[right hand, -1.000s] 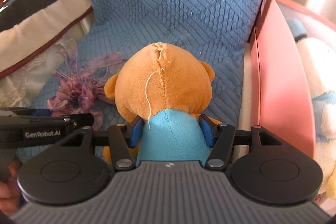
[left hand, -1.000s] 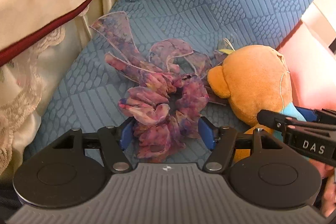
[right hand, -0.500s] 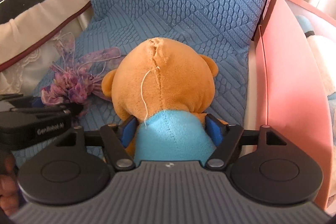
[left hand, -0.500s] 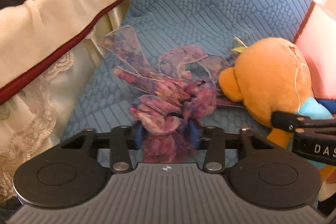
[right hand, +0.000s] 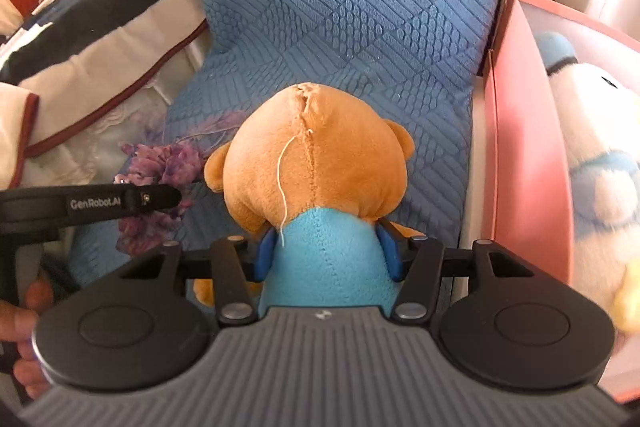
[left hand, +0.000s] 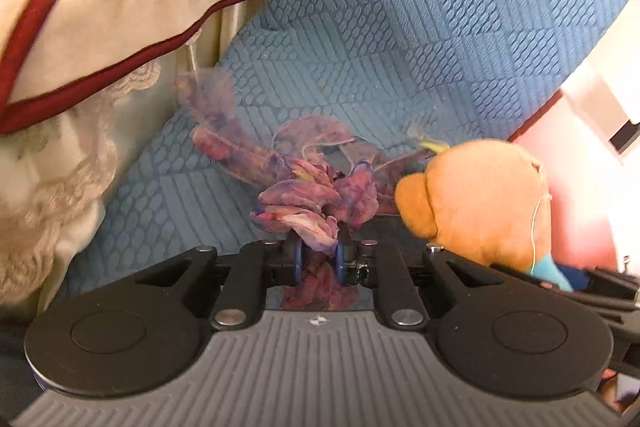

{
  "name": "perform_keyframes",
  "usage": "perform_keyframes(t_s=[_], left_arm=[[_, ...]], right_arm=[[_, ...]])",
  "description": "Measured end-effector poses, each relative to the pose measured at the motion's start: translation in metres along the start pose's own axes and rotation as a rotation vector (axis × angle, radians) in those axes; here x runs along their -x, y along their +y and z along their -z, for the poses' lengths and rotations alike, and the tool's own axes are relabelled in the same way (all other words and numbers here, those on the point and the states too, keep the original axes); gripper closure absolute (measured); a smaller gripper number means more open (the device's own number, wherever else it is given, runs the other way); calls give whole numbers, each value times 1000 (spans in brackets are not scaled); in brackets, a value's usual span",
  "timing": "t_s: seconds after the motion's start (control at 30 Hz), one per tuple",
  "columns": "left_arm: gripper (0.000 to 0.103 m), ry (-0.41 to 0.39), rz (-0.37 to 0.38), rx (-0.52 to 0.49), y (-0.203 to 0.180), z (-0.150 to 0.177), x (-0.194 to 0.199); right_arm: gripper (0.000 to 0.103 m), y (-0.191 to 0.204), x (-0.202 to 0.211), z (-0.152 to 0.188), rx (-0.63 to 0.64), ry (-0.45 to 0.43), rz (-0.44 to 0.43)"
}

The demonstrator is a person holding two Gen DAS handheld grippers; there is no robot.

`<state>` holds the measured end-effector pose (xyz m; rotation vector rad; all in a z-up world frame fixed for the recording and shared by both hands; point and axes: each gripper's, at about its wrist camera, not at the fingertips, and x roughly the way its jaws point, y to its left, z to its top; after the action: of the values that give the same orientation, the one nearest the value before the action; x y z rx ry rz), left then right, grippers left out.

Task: Organize objects
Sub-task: 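Carry scrunchie to pink box with left tool while right tool carries bear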

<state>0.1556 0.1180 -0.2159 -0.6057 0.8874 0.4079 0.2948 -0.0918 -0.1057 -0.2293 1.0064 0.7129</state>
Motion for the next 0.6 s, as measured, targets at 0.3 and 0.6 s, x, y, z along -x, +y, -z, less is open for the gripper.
perform_keyframes(t_s=[0.3,0.6], left_arm=[[85,-1,55,36,-13,22,41],[85,-2,104,113,-28,30,80]], right_arm=[[47,-10,42,15,-37,-14,-17],[47,-25,79,18,-90,-34,-41]])
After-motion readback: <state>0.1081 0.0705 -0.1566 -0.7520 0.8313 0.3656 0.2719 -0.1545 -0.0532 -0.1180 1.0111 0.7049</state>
